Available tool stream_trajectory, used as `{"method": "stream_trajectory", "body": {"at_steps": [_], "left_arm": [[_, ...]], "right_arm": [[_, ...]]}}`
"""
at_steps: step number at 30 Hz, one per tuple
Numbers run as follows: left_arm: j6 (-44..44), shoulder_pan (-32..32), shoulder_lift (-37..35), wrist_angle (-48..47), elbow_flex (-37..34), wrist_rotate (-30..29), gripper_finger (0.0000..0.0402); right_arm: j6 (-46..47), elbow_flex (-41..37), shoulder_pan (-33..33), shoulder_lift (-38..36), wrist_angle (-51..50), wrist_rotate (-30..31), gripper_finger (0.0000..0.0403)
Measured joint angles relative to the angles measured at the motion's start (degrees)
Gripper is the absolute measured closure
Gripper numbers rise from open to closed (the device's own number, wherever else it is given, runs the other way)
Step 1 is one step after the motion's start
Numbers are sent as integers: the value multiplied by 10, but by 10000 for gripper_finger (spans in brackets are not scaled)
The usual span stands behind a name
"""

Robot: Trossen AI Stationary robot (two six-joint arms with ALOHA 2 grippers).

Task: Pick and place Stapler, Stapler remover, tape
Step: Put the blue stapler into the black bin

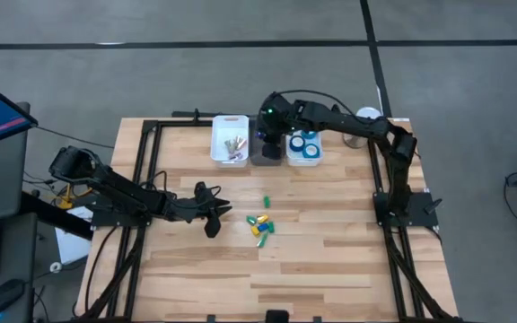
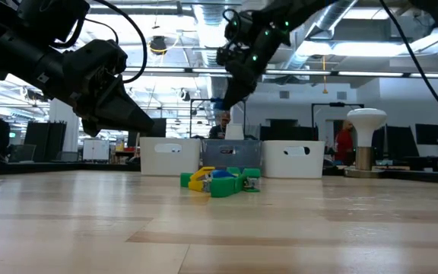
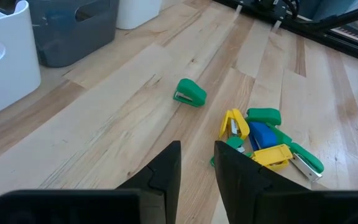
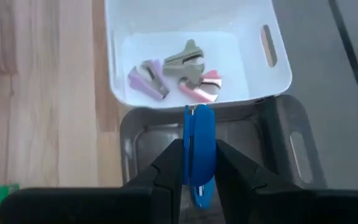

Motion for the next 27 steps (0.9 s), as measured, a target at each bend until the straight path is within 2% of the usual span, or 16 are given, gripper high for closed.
{"method": "stream_trajectory", "body": {"at_steps": [3, 14, 27], "left_arm": [[0, 0, 0, 0, 0, 0, 314], [0, 0, 0, 5, 0, 0, 314], [-6, 0, 0, 5, 0, 0, 314]], "right_arm": [[22, -33, -12, 0, 26, -15, 336], [52, -144, -14, 0, 121, -9, 336], [67, -187, -14, 0, 129, -9, 335]]}}
